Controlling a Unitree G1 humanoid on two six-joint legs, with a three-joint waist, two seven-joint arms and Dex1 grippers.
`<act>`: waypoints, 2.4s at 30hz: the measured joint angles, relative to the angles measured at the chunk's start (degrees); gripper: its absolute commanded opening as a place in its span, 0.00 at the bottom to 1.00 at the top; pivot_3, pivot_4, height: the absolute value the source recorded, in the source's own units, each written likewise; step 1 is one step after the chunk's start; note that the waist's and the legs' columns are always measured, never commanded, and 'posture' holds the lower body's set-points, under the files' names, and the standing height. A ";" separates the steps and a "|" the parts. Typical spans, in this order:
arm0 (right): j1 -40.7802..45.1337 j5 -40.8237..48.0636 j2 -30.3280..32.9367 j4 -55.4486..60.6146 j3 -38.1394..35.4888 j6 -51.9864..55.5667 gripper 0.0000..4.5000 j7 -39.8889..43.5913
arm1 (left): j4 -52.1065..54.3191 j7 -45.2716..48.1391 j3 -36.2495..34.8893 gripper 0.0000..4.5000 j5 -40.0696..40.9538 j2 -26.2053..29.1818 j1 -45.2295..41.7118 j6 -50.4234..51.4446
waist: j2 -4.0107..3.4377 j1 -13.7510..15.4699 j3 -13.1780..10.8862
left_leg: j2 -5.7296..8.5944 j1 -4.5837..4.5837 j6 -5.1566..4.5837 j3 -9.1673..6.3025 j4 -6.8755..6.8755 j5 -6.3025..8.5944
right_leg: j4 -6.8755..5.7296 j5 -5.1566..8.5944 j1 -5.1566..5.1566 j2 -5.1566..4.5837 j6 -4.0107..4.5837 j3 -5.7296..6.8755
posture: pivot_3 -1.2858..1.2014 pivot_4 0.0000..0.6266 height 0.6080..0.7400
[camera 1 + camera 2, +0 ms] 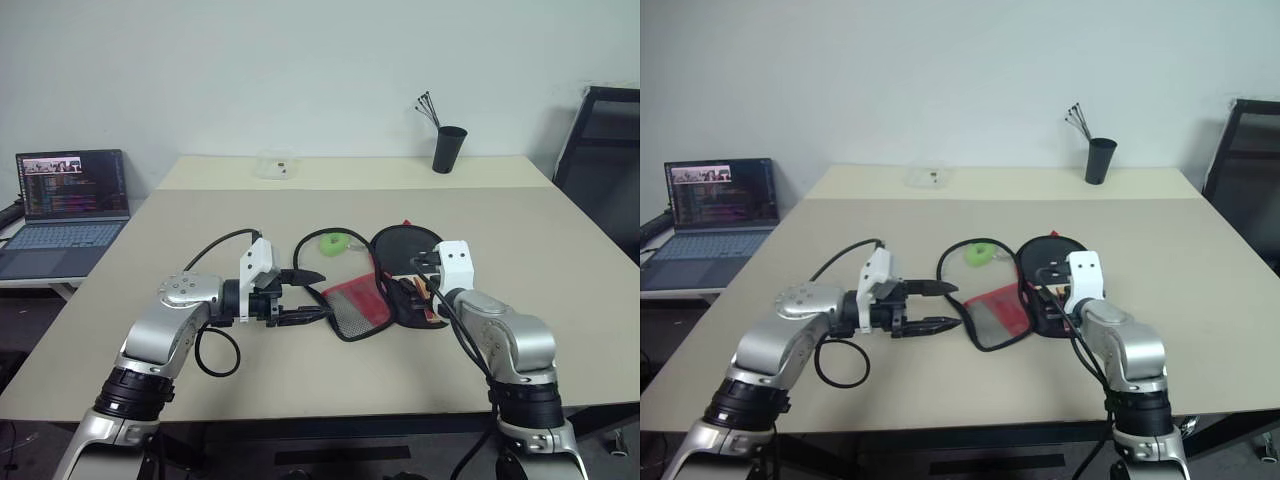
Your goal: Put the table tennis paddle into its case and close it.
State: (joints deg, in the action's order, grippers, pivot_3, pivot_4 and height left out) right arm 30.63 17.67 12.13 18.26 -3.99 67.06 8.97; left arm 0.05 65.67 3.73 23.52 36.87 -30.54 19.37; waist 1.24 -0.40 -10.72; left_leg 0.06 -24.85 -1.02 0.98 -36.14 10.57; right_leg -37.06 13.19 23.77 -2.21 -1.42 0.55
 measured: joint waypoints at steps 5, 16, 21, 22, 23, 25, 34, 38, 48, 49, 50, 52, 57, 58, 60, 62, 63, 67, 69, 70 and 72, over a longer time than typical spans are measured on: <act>0.02 8.00 9.24 9.82 0.20 1.29 0.99 11.18 | -4.82 -3.34 -1.73 0.75 -3.03 0.22 1.76 -2.46 | 0.01 0.10 0.01 | -0.04 0.02 0.00 -0.03 -0.01 0.00 | 0.03 0.01 -0.02 -0.01 0.01 0.05 | 0.52 0.24 1.00; -0.37 13.94 18.14 10.94 -1.06 -1.52 1.00 21.25 | -17.85 -6.86 -0.36 0.21 -11.58 -0.47 -0.22 -7.02 | 0.02 0.29 0.01 | -0.03 -0.03 0.01 -0.05 0.00 0.00 | 0.08 0.02 -0.02 -0.12 0.05 0.00 | 0.52 0.24 1.00; -2.33 19.65 23.50 15.53 -1.58 -5.60 1.00 29.97 | -23.44 -7.46 1.31 0.01 -14.00 -1.66 -2.39 -7.39 | 0.04 0.30 0.02 | -0.03 -0.03 0.01 -0.08 -0.01 0.00 | 0.08 0.02 -0.03 -0.12 0.04 0.03 | 0.52 0.24 1.00; -2.92 20.22 24.24 15.61 -1.64 -5.97 1.00 30.90 | -24.56 -7.43 1.69 0.01 -14.65 -1.86 -2.80 -7.58 | 0.05 0.31 0.02 | -0.03 -0.03 0.01 -0.09 -0.02 0.00 | 0.08 0.02 -0.05 -0.12 0.05 0.04 | 0.52 0.24 1.00; -3.26 20.63 24.48 15.60 -1.64 -6.16 1.00 31.20 | -25.40 -7.43 1.86 0.01 -14.91 -2.05 -3.08 -7.71 | 0.05 0.32 0.02 | -0.03 -0.03 0.01 -0.09 -0.02 0.00 | 0.07 0.02 -0.04 -0.12 0.05 0.03 | 0.52 0.24 1.00; -3.59 21.39 24.84 15.61 -1.63 -6.71 1.00 31.58 | -26.82 -7.39 2.23 0.01 -15.50 -2.61 -3.66 -8.38 | 0.05 0.34 0.02 | -0.04 -0.03 0.01 -0.09 -0.02 0.00 | 0.07 0.02 -0.04 -0.13 0.06 0.02 | 0.52 0.24 1.00; -5.20 21.77 26.01 15.45 -1.59 -8.94 1.00 30.83 | -37.76 -9.35 3.26 0.01 -18.54 -8.64 -9.80 -11.56 | 0.08 0.57 0.04 | 0.01 -0.04 0.01 -0.12 -0.06 0.00 | 0.08 0.01 -0.10 -0.20 0.05 0.08 | 0.52 0.24 1.00; -5.50 21.75 26.68 15.38 -1.54 -9.37 1.00 30.67 | -43.46 -11.45 3.07 0.01 -19.38 -12.46 -13.04 -14.20 | 0.09 0.81 0.05 | 0.08 -0.04 0.01 -0.15 -0.09 0.00 | 0.09 0.01 -0.14 -0.26 0.03 0.12 | 0.52 0.24 1.00; -6.67 21.38 27.49 15.27 -1.41 -10.51 1.00 29.67 | -55.47 -13.60 3.47 0.01 -22.27 -19.30 -20.81 -22.16 | 0.17 1.04 0.01 | 0.15 -0.06 0.01 -0.18 -0.16 0.00 | 0.09 -0.01 -0.20 -0.29 -0.02 0.18 | 0.52 0.24 1.00; -7.03 21.40 28.03 15.27 -1.46 -10.51 1.00 29.69 | -55.47 -13.14 3.55 0.01 -22.27 -19.73 -21.95 -22.66 | 0.20 1.06 -0.01 | 0.15 -0.10 0.01 -0.20 -0.17 0.00 | 0.10 -0.01 -0.19 -0.29 -0.02 0.19 | 0.52 0.24 1.00; -7.31 21.41 28.48 15.27 -1.58 -10.51 1.00 29.70 | -55.42 -12.54 3.54 0.01 -22.23 -20.06 -23.27 -22.88 | 0.23 1.09 -0.03 | 0.16 -0.10 0.01 -0.21 -0.17 0.00 | 0.10 -0.01 -0.19 -0.29 -0.02 0.20 | 0.52 0.24 1.00; -8.02 21.45 30.09 15.25 -1.93 -10.51 1.00 29.83 | -54.50 -11.43 3.35 0.01 -21.91 -21.14 -26.69 -23.15 | 0.25 1.20 -0.04 | 0.18 -0.12 0.01 -0.21 -0.18 0.00 | 0.12 -0.01 -0.19 -0.29 -0.03 0.21 | 0.52 0.24 1.00; -11.06 21.96 34.42 14.24 -5.99 -10.44 1.00 31.14 | -53.99 -10.16 2.15 0.01 -20.44 -25.13 -35.76 -23.57 | 0.27 1.53 -0.05 | 0.26 -0.14 0.00 -0.17 -0.18 0.01 | 0.15 0.03 -0.19 -0.27 -0.13 0.24 | 0.52 0.24 1.00; -11.70 21.95 35.17 13.91 -6.97 -10.43 1.00 31.27 | -54.51 -10.07 1.93 0.01 -20.11 -26.22 -37.02 -23.71 | 0.28 1.57 -0.05 | 0.27 -0.13 0.00 -0.17 -0.18 0.01 | 0.15 0.04 -0.20 -0.27 -0.14 0.26 | 0.52 0.24 1.00; -13.00 21.91 36.74 13.12 -8.78 -10.43 1.00 31.72 | -57.12 -10.29 1.72 0.01 -20.03 -29.14 -39.48 -24.59 | 0.28 1.60 -0.05 | 0.27 -0.12 0.00 -0.14 -0.19 0.01 | 0.15 0.04 -0.20 -0.06 -0.16 0.25 | 0.52 0.24 1.00; -14.29 21.82 37.53 12.61 -10.09 -10.43 1.00 31.69 | -61.18 -11.42 1.75 0.01 -20.31 -31.95 -41.76 -25.69 | 0.31 1.60 -0.07 | 0.27 -0.13 -0.01 -0.14 -0.19 0.01 | 0.15 0.04 -0.19 -0.03 -0.17 0.23 | 0.52 0.24 1.00; -14.45 21.83 37.56 12.53 -10.55 -10.43 1.00 31.55 | -62.84 -11.96 1.82 0.01 -20.65 -33.07 -42.53 -26.37 | 0.31 1.41 -0.07 | 0.25 -0.11 -0.01 -0.12 -0.19 0.01 | 0.14 0.03 -0.18 -0.01 -0.18 0.21 | 0.52 0.24 1.00; -15.02 21.17 37.90 11.62 -11.06 -10.28 1.00 29.12 | -69.26 -16.45 2.30 0.01 -23.13 -36.39 -44.07 -28.99 | 0.32 1.07 -0.08 | 0.22 -0.09 -0.01 -0.15 -0.19 0.01 | 0.11 0.03 -0.18 0.01 -0.18 0.21 | 0.52 0.24 1.00; -15.03 21.00 37.89 10.94 -11.07 -10.20 1.00 27.99 | -70.96 -17.29 2.32 0.01 -23.84 -36.69 -44.07 -29.64 | 0.33 0.86 -0.09 | 0.22 -0.09 -0.01 -0.15 -0.19 0.01 | 0.10 0.03 -0.18 0.02 -0.18 0.21 | 0.52 0.24 1.00; -15.03 20.77 37.88 10.43 -11.07 -10.15 1.00 27.45 | -71.43 -17.52 2.20 0.01 -23.93 -36.65 -44.09 -29.86 | 0.33 0.80 -0.09 | 0.22 -0.09 -0.01 -0.14 -0.19 0.01 | 0.11 0.03 -0.18 0.03 -0.18 0.21 | 0.52 0.24 1.00; -14.97 20.52 37.83 9.43 -11.07 -10.06 1.00 26.36 | -71.93 -17.59 1.98 0.01 -24.22 -36.41 -44.10 -30.08 | 0.33 0.80 -0.09 | 0.23 -0.10 -0.01 -0.14 -0.19 0.01 | 0.12 0.03 -0.18 0.03 -0.18 0.21 | 0.52 0.24 1.00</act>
State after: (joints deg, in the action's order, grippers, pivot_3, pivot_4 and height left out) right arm 15.66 38.19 49.96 27.70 -15.05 57.00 35.33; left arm -71.89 48.08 5.71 -0.70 0.46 -74.64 -10.71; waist 1.56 0.40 -10.81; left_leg 0.29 -24.95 -1.02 0.84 -36.33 10.59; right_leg -36.95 13.22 23.59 -2.18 -1.60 0.76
